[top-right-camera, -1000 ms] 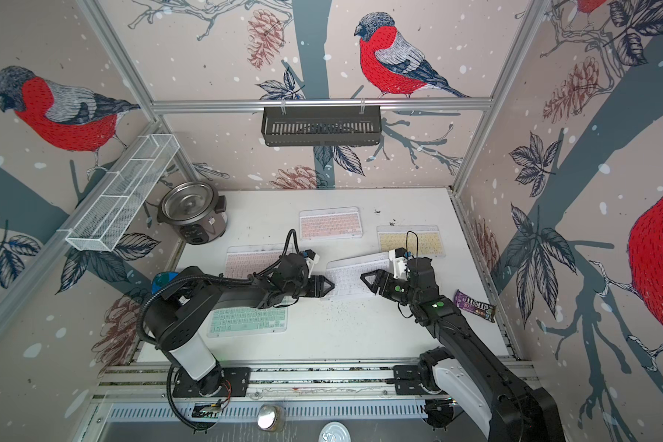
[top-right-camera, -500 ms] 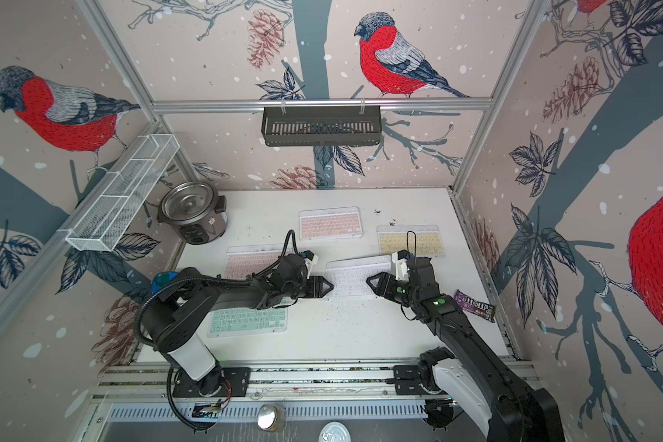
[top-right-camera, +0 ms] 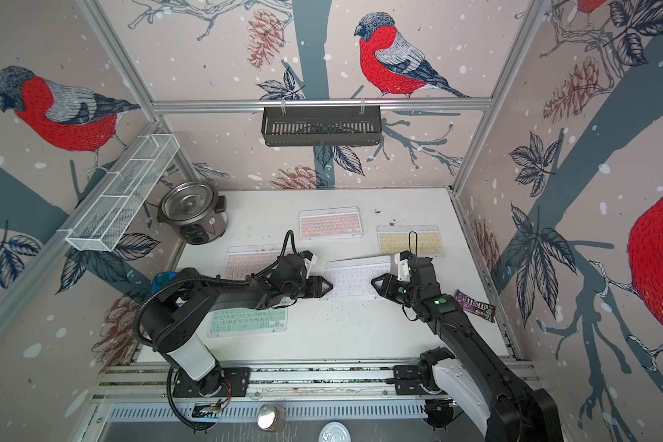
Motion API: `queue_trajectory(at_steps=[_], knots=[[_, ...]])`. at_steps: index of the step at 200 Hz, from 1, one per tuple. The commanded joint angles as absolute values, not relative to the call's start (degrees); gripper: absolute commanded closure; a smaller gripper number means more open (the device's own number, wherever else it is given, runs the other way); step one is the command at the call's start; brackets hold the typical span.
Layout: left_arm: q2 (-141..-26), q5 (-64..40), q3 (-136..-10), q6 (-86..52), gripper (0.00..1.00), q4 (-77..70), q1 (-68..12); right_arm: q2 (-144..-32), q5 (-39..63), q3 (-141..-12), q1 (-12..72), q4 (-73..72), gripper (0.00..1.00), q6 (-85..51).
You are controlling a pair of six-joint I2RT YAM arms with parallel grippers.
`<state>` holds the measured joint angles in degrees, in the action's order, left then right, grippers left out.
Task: Stack the numeric keypads
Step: Pick up the numeric keypad from the center of the board.
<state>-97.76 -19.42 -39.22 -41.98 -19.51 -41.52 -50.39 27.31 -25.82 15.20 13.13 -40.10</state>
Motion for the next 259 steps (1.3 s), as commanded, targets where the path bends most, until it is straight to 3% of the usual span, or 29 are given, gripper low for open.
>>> queue_trajectory(at_steps=[1,72,115,194,259], knots=[[-98.58,-18.19,-38.46,-42.93,0.38,-11.75,-41.4,-50.36,29.11,-26.11,14.77,12.22,0.57,-39.02],[-98.44,-18.21,-38.41,-43.0,0.39,-12.3,-41.46,-50.43,30.54,-25.51,13.75,12.3,0.73,-39.02],[-96.4,-17.69,-38.4,-43.39,0.39,-12.82,-41.31,-50.45,31.84,-25.66,13.06,12.55,0.92,-38.72],[-86.18,-16.84,-40.06,-41.69,0.38,-8.05,-36.34,-49.31,37.25,-30.61,10.22,13.56,0.93,-38.19],[-80.18,-14.02,-39.5,-40.35,0.38,-2.92,-33.02,-53.18,42.95,-35.98,8.02,5.1,0.94,-39.54]])
